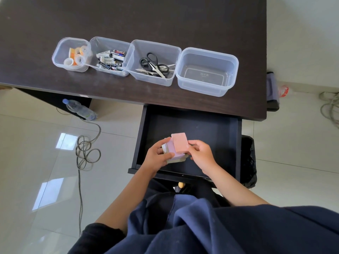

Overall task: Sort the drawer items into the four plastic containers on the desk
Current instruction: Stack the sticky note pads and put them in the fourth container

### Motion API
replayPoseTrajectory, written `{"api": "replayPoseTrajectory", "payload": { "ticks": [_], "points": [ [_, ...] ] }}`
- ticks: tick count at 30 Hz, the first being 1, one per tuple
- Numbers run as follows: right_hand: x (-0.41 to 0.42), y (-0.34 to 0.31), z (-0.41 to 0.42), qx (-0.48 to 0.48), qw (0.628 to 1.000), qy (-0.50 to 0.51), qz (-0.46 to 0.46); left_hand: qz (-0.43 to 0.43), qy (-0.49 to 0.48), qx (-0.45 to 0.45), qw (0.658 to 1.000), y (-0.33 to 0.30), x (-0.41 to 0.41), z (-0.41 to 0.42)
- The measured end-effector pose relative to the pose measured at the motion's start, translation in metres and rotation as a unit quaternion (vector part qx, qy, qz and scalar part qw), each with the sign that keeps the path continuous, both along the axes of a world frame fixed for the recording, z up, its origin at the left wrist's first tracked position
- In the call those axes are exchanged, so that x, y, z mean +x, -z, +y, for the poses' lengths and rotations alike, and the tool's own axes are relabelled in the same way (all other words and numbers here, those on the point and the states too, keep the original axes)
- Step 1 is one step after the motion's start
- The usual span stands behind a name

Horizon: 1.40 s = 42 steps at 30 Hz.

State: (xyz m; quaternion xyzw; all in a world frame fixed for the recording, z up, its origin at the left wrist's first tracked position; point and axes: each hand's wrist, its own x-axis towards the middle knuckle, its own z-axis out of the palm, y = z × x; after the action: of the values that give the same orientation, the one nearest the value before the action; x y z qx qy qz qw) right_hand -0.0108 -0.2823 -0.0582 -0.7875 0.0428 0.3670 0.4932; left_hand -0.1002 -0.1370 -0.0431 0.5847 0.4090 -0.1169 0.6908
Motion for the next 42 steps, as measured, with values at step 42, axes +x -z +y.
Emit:
{"api": "replayPoseTrajectory", "payload": {
  "ticks": [42],
  "points": [
    [0.018,0.027,0.036,0.012,0.996,-0.032,0.084,0.023,-0.022,0.069,0.997,-0.009,0.001,0.028]
  ]
}}
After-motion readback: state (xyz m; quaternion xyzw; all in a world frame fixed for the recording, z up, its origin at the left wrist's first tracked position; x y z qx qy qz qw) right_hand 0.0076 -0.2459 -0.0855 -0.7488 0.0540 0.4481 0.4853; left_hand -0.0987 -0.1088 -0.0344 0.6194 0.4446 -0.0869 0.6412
